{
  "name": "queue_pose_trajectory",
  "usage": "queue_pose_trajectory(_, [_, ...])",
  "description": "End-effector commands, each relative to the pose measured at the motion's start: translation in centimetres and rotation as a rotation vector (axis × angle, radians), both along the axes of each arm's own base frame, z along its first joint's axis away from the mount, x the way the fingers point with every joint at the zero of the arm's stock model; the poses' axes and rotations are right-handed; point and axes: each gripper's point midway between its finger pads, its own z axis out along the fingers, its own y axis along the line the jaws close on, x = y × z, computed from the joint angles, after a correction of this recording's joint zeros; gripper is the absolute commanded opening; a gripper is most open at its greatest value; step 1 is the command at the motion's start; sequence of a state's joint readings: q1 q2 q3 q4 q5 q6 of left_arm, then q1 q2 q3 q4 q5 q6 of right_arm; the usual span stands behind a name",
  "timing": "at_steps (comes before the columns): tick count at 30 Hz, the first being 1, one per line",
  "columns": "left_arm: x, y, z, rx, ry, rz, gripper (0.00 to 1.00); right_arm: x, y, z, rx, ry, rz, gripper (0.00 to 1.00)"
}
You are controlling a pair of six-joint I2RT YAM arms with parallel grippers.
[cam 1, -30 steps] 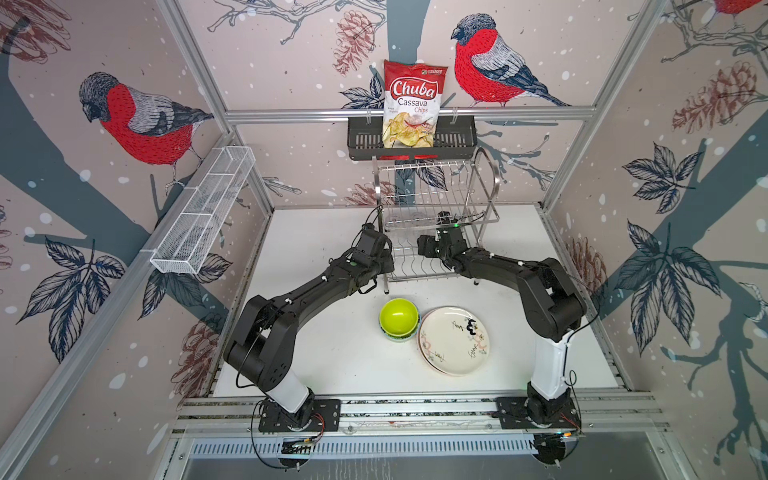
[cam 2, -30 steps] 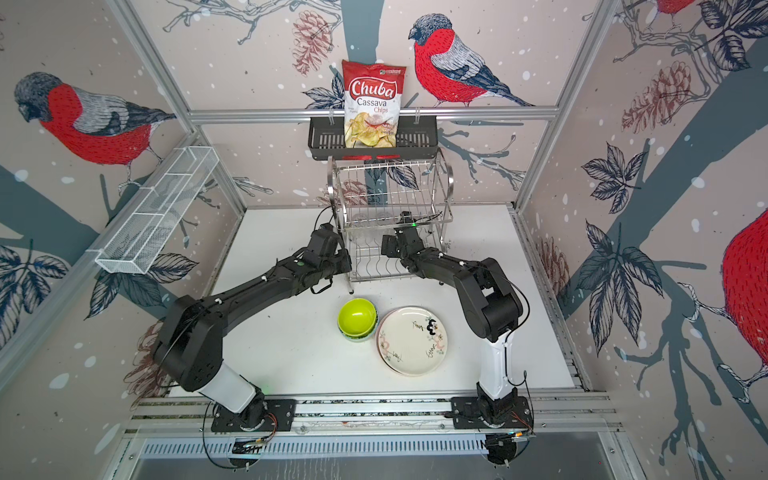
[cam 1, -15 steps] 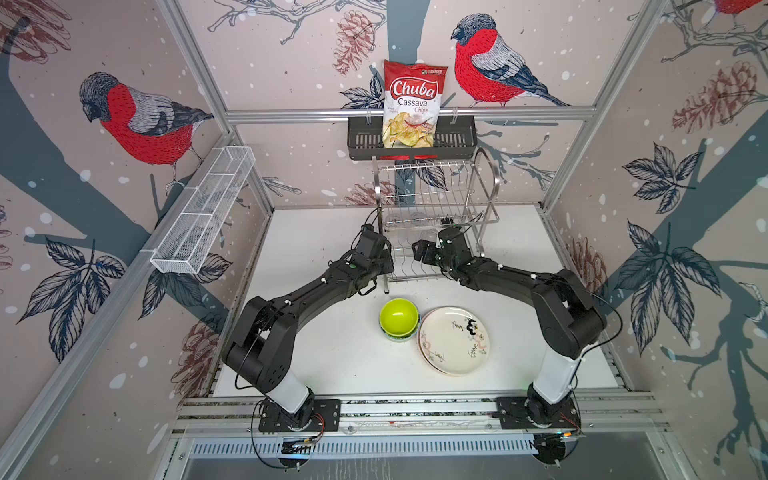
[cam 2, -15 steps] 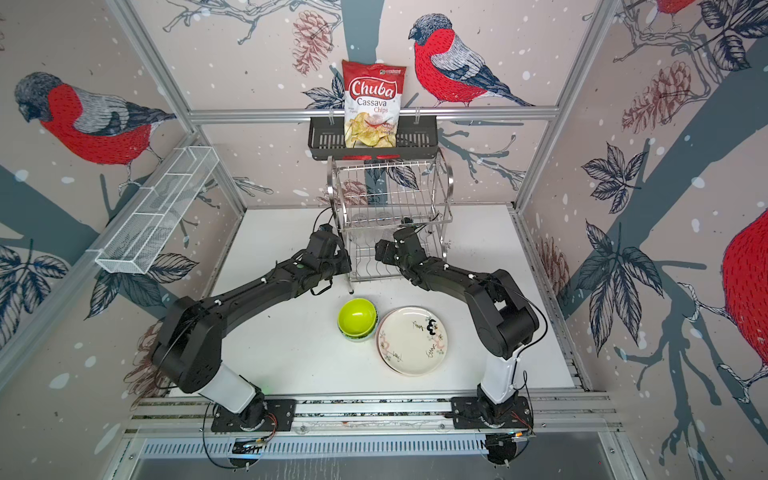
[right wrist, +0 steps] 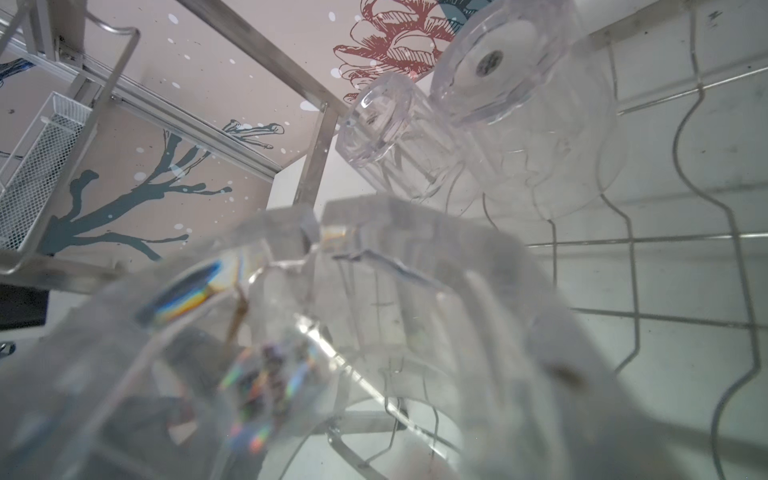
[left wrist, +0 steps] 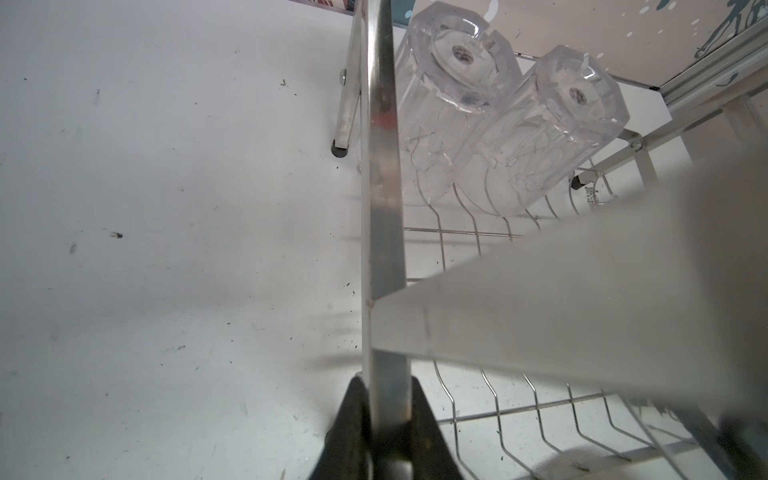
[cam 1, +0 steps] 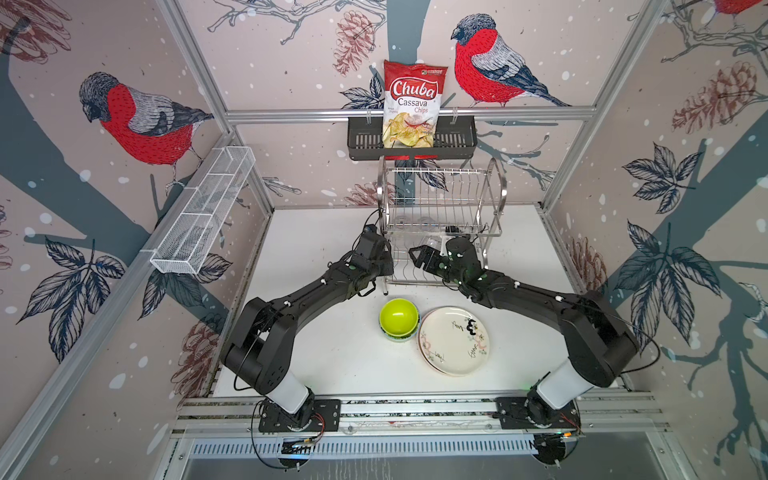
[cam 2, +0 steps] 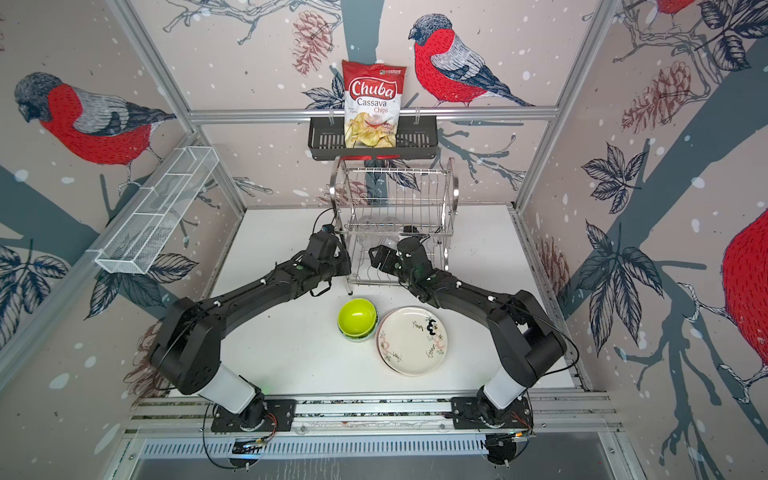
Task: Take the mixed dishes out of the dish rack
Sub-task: 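Pull the clear glass out of the rack with the right gripper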
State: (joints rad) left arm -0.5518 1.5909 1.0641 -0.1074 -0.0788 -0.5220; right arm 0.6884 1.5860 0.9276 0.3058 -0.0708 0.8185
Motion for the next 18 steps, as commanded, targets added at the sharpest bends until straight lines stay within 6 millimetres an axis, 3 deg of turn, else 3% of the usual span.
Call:
queue_pose_trajectory(1, [-0.5,0.4,-0.7,-0.001,0.046,0.028,0.17,-1.1,0.8,2.7,0.124,-0.023,0.031,0.58])
queue_pose_trajectory(10, [-0.7,0.8,-0.4,-0.012,0.035,0.05,0.14,-1.4,0.5,0.9,0.102,0.015,0.051,0.57])
queue_pose_trajectory(18, [-0.5,0.8,-0.1,-0.018,0.033,0.06,0.13,-2.6,2.8,1.2,0.244,0.088,0.149,0.55])
